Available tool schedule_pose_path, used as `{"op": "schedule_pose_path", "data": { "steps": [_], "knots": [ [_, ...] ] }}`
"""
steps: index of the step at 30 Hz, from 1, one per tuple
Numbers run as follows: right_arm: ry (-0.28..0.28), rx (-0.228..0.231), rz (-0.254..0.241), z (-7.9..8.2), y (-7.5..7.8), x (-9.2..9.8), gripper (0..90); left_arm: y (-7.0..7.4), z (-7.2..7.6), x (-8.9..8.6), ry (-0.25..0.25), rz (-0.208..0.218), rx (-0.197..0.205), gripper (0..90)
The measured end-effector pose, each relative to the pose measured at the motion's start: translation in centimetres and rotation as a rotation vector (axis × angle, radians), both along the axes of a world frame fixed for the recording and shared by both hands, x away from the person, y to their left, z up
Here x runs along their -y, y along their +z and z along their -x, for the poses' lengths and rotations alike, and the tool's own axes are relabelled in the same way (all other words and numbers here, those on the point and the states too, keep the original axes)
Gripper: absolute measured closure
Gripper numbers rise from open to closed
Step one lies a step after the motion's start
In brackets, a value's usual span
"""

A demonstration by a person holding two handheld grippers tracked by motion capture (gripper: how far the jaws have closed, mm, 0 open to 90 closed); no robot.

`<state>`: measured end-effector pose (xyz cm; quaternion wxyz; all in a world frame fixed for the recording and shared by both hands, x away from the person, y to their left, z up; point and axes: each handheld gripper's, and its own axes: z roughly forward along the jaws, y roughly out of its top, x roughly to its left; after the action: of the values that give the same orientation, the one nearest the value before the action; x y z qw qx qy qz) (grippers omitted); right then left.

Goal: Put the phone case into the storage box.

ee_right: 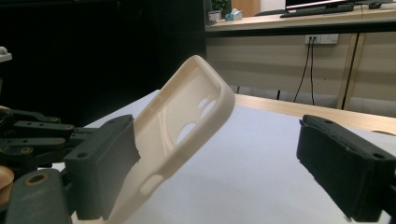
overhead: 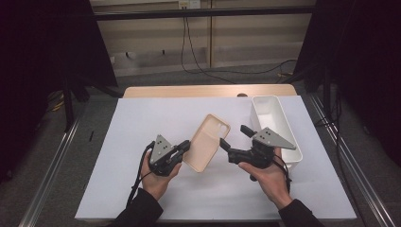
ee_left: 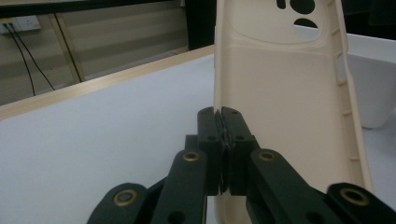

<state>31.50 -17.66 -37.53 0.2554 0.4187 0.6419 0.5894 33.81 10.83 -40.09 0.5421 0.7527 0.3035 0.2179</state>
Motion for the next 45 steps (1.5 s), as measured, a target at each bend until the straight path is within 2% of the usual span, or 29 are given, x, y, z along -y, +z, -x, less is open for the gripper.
{"op": "schedule_pose_path", "data": {
  "steps": [4, 8, 10, 12, 18, 22, 26, 28, 33, 38, 45],
  "knots": [
    [-0.016, -0.011, -0.007, -0.5, -0.1, -0.5, 17.5, -0.1, -0.2, 0.0, 0.008, -0.005, -0.002, 87.8],
    [-0.019, -0.034, -0.038, -1.1, -0.1, -0.7, 24.2, -0.3, -0.3, 0.2, 0.008, -0.013, -0.002, 87.8],
    [-0.028, -0.049, -0.034, -1.3, -0.1, -0.8, 31.1, -0.3, -0.2, 0.3, 0.008, -0.017, 0.006, 87.8],
    [-0.031, -0.066, -0.031, -1.6, -0.2, -0.8, 32.5, -0.3, -0.2, 0.4, 0.009, -0.017, 0.007, 87.8],
    [-0.052, -0.077, -0.037, -1.8, -0.3, -0.9, 40.9, -0.4, -0.2, 0.4, 0.016, -0.021, 0.007, 87.7],
    [-0.049, -0.112, -0.042, -1.8, -0.7, -1.4, 45.3, -0.4, -0.2, 0.5, 0.012, -0.020, 0.012, 87.8],
    [-0.044, -0.103, -0.046, -1.7, -0.7, -1.7, 55.0, -0.5, -0.2, 0.5, 0.013, -0.014, 0.009, 87.8],
    [-0.046, -0.100, -0.041, -1.6, -0.7, -1.7, 63.5, -0.5, -0.2, 0.5, 0.012, -0.015, 0.008, 87.7],
    [-0.042, -0.108, -0.051, -1.7, -0.7, -1.4, 72.1, -0.8, -0.2, 0.8, 0.000, -0.030, 0.003, 87.3],
    [-0.028, -0.119, -0.073, -1.8, -0.7, -0.9, 76.9, -0.9, -0.1, 1.1, -0.015, -0.038, -0.004, 86.9],
    [0.012, -0.091, -0.082, -1.8, -0.4, -1.0, 81.2, -1.3, -0.2, 1.3, -0.019, -0.036, -0.028, 86.3]
  ]
}}
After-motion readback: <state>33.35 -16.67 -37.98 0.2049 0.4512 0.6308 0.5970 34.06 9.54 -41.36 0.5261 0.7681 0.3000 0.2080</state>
